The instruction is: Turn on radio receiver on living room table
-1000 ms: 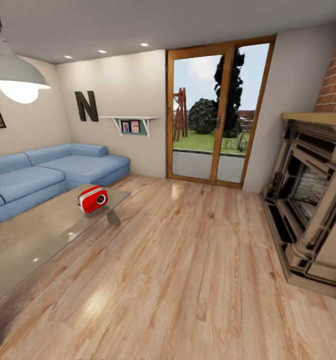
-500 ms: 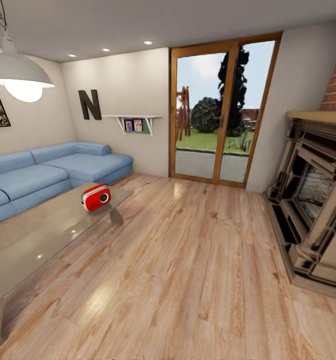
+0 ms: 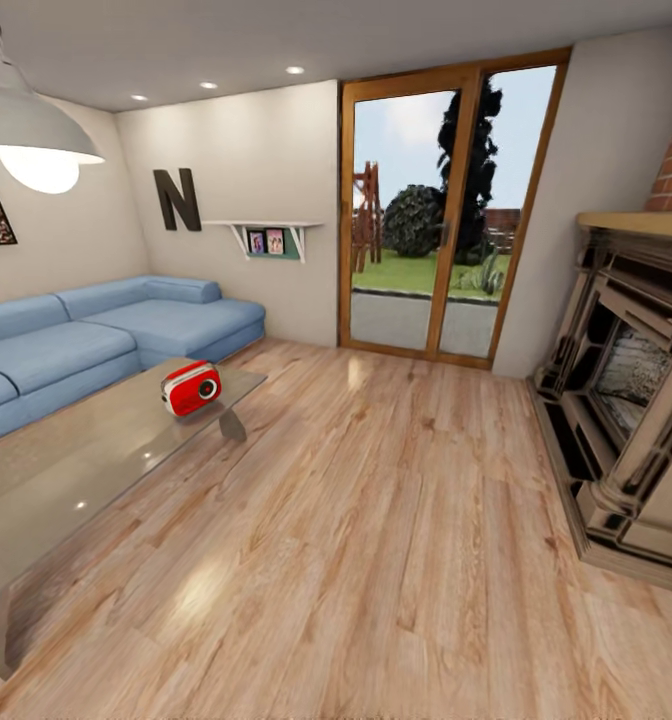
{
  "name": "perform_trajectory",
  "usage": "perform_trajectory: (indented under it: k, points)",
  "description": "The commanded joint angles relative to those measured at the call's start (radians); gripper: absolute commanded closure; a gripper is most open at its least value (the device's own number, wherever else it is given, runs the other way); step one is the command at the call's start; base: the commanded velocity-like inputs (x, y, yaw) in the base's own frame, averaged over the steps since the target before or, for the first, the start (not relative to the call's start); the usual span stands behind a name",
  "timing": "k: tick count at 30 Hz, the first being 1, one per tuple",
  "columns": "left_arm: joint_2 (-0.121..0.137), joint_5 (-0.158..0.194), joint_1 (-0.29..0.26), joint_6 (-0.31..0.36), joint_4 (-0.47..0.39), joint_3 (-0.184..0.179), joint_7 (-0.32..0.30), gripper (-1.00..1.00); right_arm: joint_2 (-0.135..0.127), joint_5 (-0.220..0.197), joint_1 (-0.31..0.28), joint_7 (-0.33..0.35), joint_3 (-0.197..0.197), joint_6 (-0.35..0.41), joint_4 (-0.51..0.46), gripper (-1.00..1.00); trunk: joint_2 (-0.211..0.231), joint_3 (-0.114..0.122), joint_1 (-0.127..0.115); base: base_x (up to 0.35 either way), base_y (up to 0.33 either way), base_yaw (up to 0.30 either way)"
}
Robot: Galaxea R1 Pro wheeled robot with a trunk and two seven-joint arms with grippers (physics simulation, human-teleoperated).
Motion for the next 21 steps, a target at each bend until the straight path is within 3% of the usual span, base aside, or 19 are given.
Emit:
perform_trajectory:
  k: [1,21]
  points:
    - [0.0,0.0,0.0,0.0,0.0,0.0,0.0,-1.0,0.0,0.0,0.0,0.0,0.0,0.0,0.0,-1.0,0.0,-0.002,0.0,0.0,0.0,0.0]
    - [0.0,0.0,0.0,0.0,0.001,0.0,0.0,-1.0,0.0,0.0,0.0,0.0,0.0,0.002,-0.001,-1.0,0.0,-0.035,0.0,0.0,0.0,0.0]
